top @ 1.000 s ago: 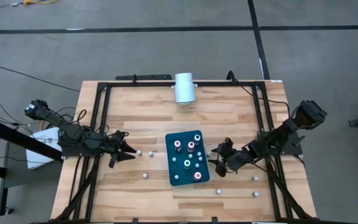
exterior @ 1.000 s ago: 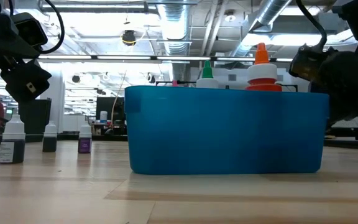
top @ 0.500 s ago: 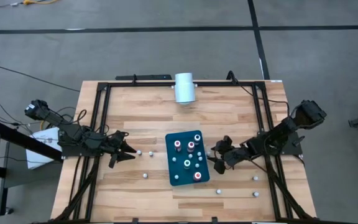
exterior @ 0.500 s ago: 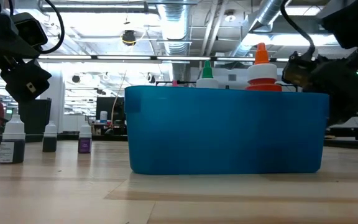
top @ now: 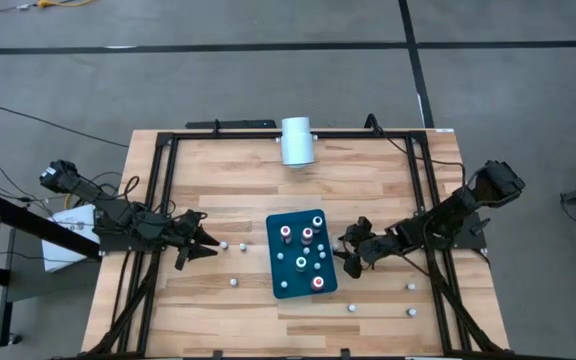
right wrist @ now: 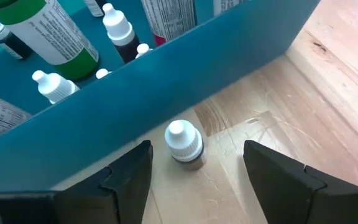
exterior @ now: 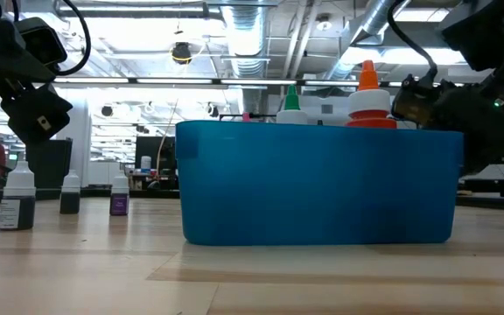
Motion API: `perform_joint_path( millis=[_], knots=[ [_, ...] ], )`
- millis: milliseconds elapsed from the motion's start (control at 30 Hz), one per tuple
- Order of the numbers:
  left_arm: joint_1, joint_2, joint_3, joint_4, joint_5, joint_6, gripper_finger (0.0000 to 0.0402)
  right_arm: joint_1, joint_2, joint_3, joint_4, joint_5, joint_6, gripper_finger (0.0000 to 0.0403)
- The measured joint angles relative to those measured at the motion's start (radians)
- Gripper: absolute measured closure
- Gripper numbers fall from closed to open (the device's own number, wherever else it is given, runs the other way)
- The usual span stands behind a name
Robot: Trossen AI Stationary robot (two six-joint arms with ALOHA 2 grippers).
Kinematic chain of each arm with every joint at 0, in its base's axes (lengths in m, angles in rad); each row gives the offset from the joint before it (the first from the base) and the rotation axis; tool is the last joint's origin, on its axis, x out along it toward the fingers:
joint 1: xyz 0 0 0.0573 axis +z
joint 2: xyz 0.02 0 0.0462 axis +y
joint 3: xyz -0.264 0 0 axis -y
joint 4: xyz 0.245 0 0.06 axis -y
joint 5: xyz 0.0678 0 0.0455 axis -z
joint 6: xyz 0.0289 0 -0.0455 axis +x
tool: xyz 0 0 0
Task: Pick & Place food coloring
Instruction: Put the small brown food coloring bottle into the blue bin
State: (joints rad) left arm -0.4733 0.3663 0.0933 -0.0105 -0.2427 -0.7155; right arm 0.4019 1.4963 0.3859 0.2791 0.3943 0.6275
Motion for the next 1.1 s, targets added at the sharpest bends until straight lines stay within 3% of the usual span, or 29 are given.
perform_joint_path(
  millis=[533,933,1100],
  knots=[
    [0.0,0.0,0.0,0.0,0.0,0.0,0.0236,-0.02,0.0,0.0,0.029,-0.005,-0.011,0.0239],
    [0.0,0.0,0.0,0.0,0.0,-0.001,0.0236,-0.02,0.0,0.0,0.032,-0.002,-0.011,0.0332],
    [0.0,0.0,0.0,0.0,0.0,-0.002,0.0236,-0.02,0.0,0.0,0.033,-0.001,-0.009,0.0343]
  ],
)
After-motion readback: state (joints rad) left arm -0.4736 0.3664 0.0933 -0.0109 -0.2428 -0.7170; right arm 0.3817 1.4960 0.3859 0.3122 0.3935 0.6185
